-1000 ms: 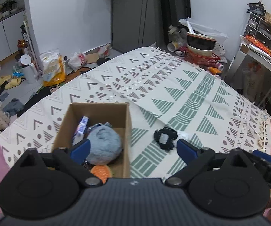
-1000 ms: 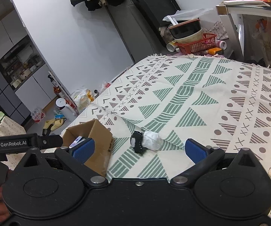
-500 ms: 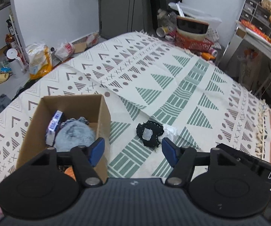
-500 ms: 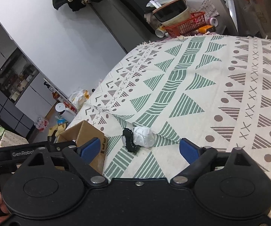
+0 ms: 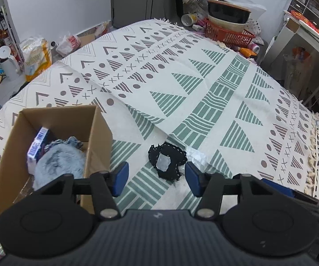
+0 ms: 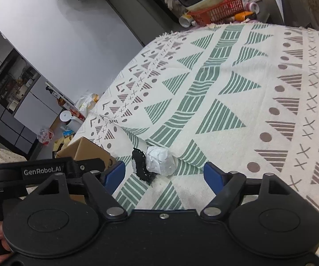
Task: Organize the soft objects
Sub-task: 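Grasp the black fuzzy item with the left tool while the right tool grasps the white bag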
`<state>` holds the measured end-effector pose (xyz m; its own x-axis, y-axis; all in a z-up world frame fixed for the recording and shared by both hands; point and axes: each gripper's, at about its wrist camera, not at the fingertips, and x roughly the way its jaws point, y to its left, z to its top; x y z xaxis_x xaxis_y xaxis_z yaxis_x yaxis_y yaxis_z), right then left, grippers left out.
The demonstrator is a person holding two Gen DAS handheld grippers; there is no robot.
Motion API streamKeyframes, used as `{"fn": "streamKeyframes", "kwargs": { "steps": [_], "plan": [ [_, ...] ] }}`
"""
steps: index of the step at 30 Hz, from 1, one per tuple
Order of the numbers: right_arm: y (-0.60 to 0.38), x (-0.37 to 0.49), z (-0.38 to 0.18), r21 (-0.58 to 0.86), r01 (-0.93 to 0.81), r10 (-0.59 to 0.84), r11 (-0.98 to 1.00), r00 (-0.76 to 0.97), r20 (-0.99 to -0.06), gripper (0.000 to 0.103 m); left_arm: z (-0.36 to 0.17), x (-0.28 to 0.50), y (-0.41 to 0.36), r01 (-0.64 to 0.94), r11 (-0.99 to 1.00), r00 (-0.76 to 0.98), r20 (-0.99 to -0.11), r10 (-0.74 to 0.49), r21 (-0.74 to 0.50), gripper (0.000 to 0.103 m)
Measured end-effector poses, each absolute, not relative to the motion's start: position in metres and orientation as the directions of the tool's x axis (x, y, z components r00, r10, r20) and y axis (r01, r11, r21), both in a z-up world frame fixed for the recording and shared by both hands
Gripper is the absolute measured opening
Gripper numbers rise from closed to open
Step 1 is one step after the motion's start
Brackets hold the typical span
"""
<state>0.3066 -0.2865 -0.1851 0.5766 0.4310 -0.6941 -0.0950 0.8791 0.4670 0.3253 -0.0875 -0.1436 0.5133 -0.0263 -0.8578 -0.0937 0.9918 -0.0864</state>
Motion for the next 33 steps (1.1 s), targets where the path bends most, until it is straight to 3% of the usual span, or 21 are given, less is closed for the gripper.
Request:
{"fn": "streamKeyframes", "kwargs": {
  "steps": [5, 8, 21, 33],
  "plan": [
    [-0.283, 0.32, -0.196, 0.465, -0.09, 0.431, 0.881, 0.557, -0.71, 0.074, -0.152, 0.341, -0.089, -0.092, 0.991, 0.5, -0.866, -0.035, -0.093, 0.054],
    [-0.28, 0.33, -0.203, 0.46, -0.086, 0.429, 0.884, 0.541, -0.723, 0.067, -0.159, 0.35, -0.089, -0.1, 0.99, 0.492, -0.87, -0.035, -0.097, 0.054],
    [-0.261, 0.363, -0.232, 0.462, -0.114, 0.459, 0.879, 0.462, -0.759, 0.061, -0.2, 0.386, -0.086, -0.138, 0.98, 0.419, -0.905, -0.074, -0.144, 0.054],
    [-0.25, 0.373, -0.244, 0.424, -0.153, 0.444, 0.893, 0.459, -0.77, 0.062, -0.236, 0.402, -0.072, -0.237, 0.953, 0.336, -0.936, -0.104, -0.191, 0.054]
  ]
}}
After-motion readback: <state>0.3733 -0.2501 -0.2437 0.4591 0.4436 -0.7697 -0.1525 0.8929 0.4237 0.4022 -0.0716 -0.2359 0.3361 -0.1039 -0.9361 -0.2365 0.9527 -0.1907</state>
